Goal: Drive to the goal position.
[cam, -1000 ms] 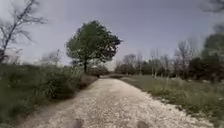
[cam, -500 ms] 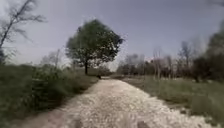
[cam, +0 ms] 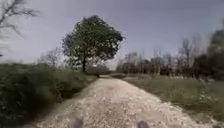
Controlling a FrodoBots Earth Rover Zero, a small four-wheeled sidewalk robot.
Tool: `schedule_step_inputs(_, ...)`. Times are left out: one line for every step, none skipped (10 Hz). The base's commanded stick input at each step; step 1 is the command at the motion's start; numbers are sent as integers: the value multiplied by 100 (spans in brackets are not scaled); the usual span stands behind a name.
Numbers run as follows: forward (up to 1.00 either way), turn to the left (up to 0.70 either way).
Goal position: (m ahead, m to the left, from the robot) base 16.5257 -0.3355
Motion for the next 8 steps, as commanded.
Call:
schedule_step_inputs(100, 0)
schedule_step_inputs(100, 0)
schedule_step_inputs(100, 0)
schedule_step_inputs(100, 0)
schedule_step_inputs(100, -13)
schedule_step_inputs(100, -26)
schedule_step_inputs(100, -12)
schedule_step_inputs(100, -1)
